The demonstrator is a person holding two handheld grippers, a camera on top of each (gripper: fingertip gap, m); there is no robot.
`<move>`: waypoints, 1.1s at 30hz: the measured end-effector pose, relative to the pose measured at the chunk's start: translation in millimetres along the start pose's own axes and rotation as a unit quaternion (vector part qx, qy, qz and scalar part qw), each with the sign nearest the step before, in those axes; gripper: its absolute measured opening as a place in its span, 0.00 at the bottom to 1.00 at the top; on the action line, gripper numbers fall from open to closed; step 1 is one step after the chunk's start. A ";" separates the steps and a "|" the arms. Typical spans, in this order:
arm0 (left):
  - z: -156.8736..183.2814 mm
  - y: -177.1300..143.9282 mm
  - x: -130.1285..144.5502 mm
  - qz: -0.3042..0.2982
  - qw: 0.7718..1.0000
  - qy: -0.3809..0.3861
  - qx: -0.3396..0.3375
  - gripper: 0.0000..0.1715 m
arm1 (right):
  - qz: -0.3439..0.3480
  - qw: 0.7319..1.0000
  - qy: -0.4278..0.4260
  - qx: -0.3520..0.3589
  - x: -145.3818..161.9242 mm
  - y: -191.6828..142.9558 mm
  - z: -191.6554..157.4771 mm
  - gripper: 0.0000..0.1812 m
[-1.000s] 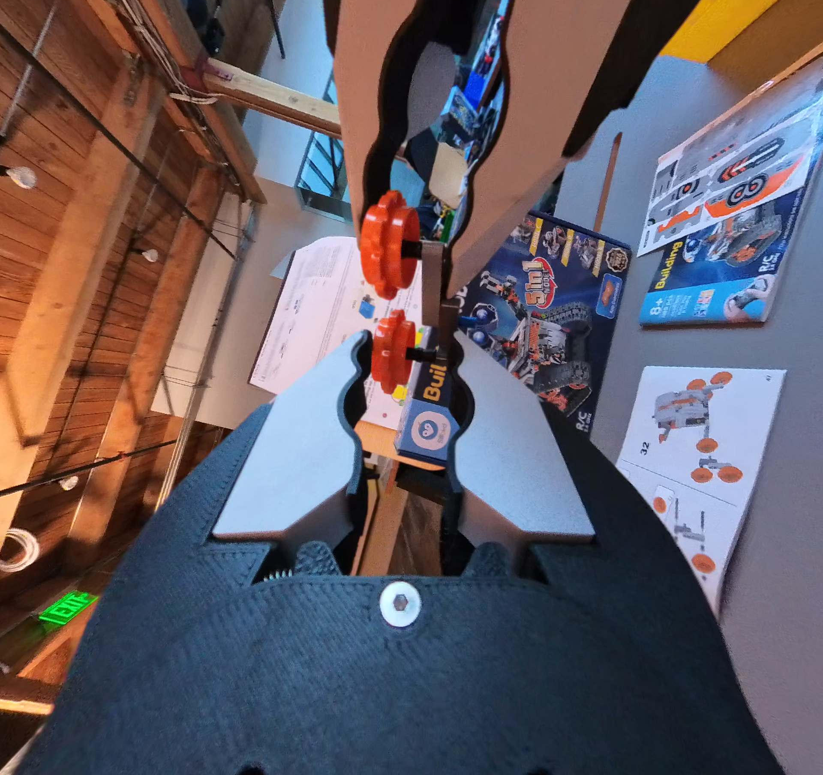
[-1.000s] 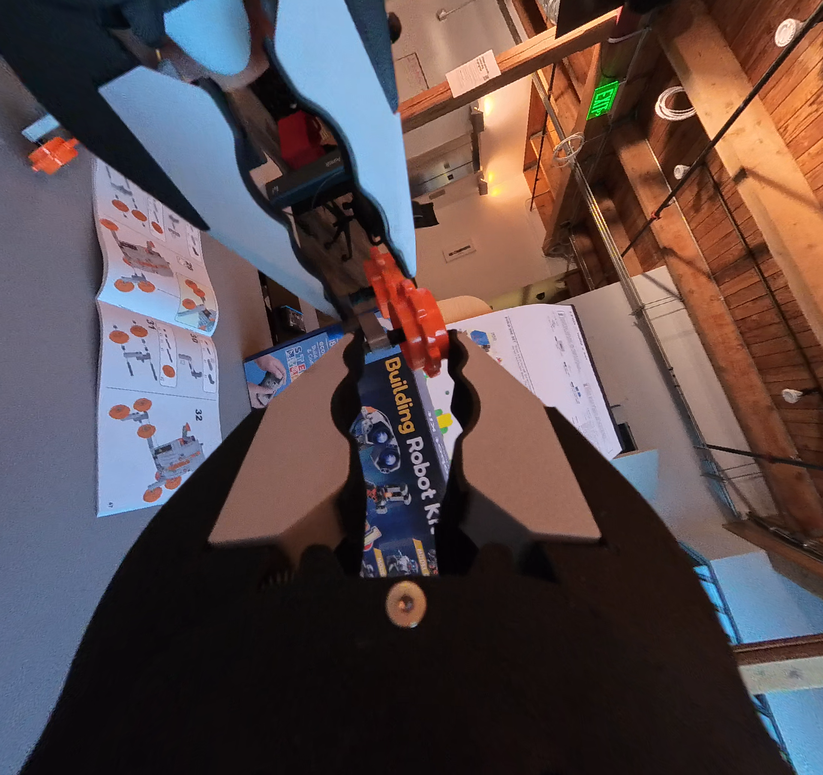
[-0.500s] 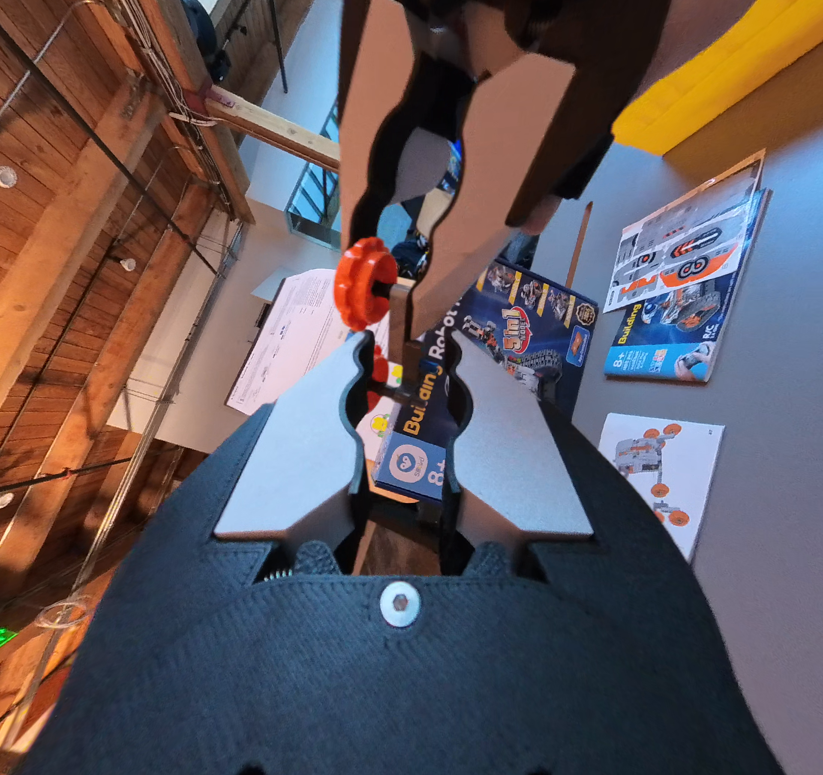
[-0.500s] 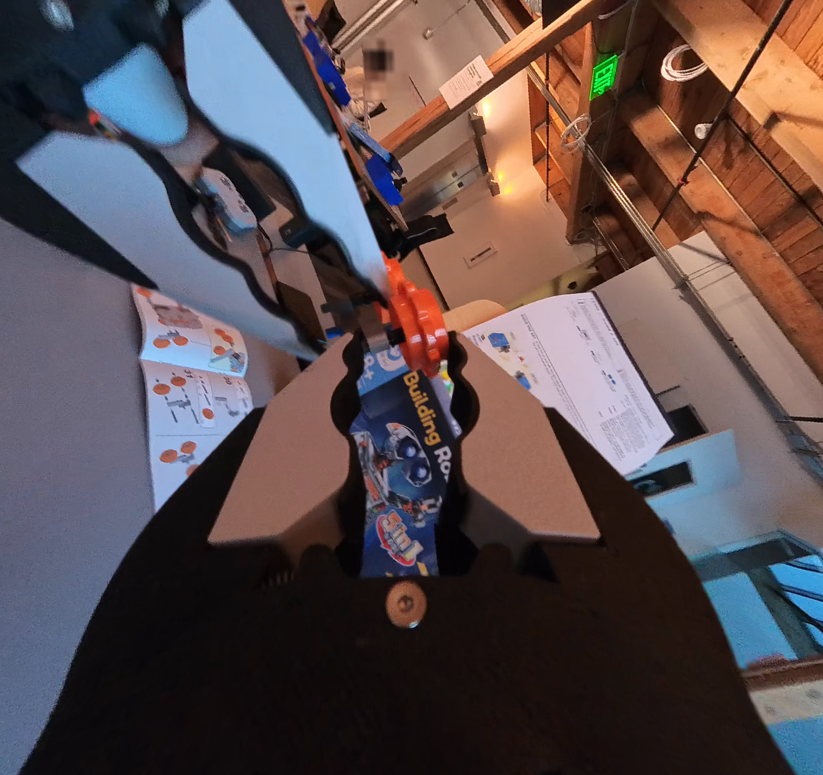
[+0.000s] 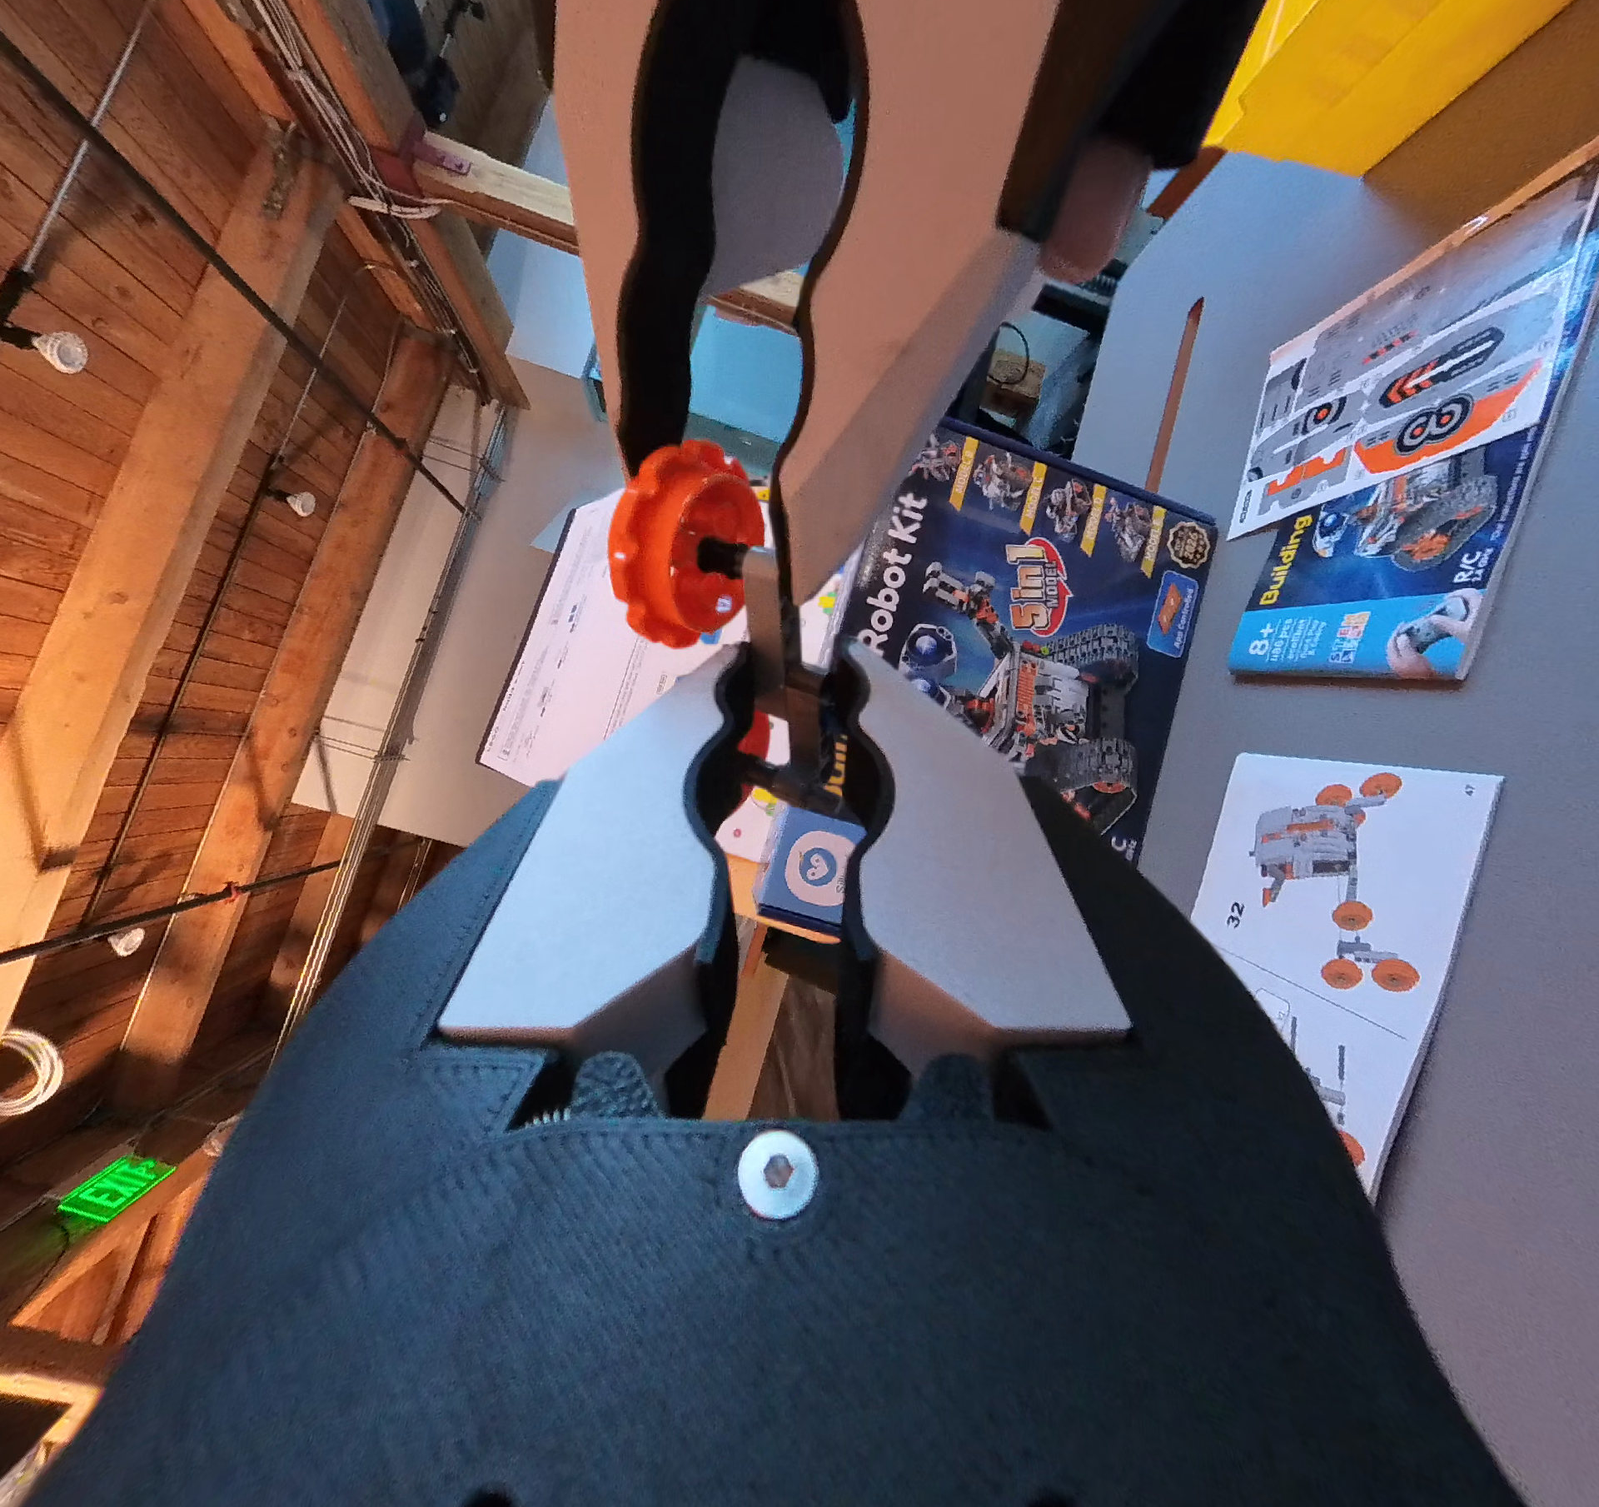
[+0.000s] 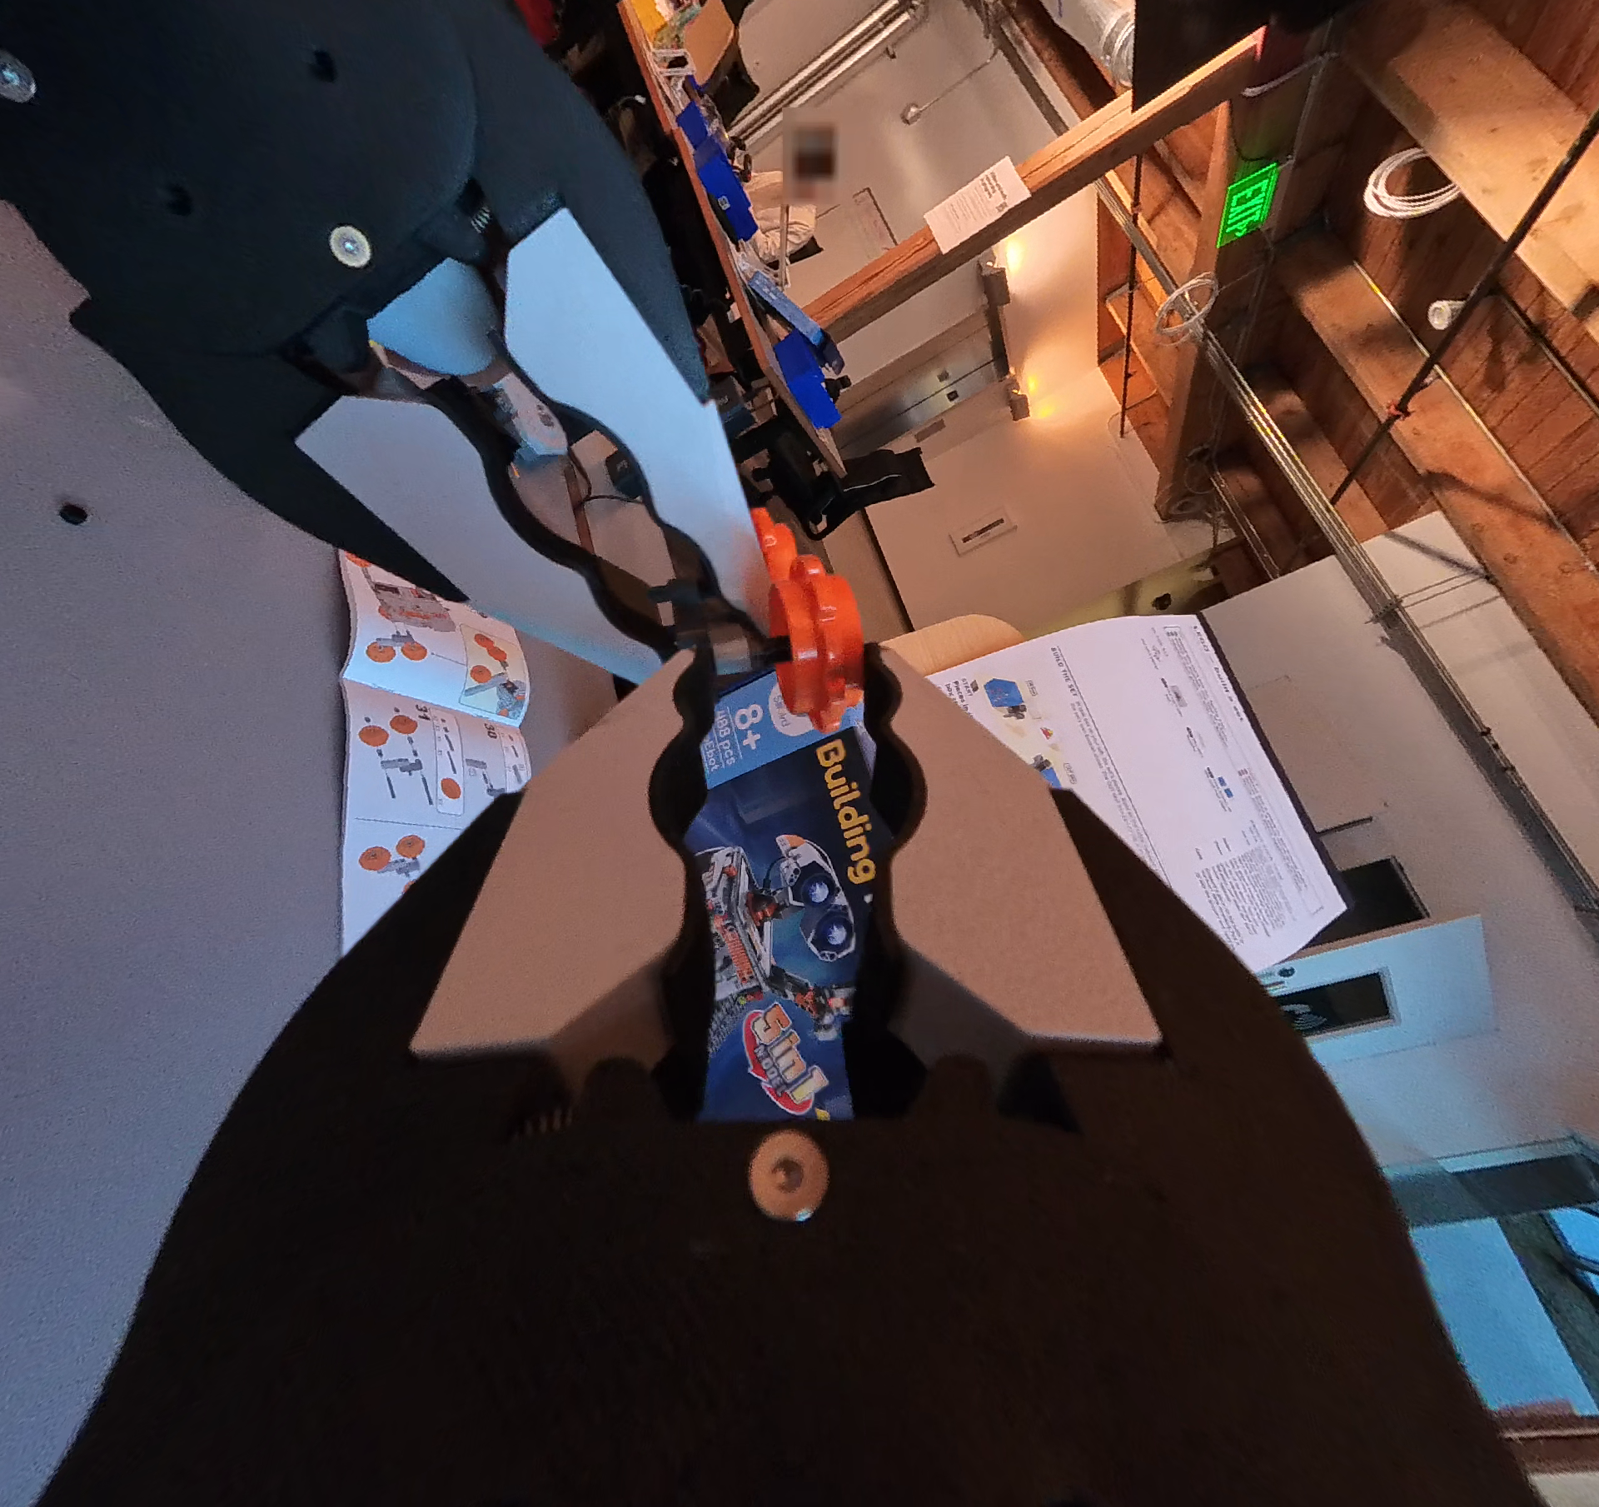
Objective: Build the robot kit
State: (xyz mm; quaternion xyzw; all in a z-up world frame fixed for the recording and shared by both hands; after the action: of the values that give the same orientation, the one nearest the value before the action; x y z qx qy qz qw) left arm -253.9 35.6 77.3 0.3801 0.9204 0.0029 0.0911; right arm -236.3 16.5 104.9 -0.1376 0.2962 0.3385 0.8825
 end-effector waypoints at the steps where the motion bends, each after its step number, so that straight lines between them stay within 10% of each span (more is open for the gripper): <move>1: -0.8 -0.5 0.4 -0.002 1.000 0.001 -0.001 0.09 | 0.000 1.000 0.002 0.002 -0.3 0.4 0.5 0.18; 29: -13.1 -27.3 -13.6 0.100 0.993 -0.055 0.043 0.09 | -0.007 0.984 -0.170 0.050 -16.3 -12.4 -6.3 0.18; 33: -19.0 -26.3 -14.2 0.081 0.995 0.053 -0.038 0.11 | -0.031 0.982 -0.171 0.071 -14.4 -13.5 0.8 0.18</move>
State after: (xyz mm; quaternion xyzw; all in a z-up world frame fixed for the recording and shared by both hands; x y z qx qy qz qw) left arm -265.6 8.1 96.4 0.4492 0.8893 0.0659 0.0558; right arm -235.3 -0.4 115.0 -0.0238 0.1593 0.3081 0.9376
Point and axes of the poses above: each gripper's, where its closed fingertips meet, y out along the fingers, x out of its underside, z = x × y across the jaws, the point moved 2 cm from there along -y, back along the fingers, and after that the axes turned 8 degrees about y, right-handed, at the moved point
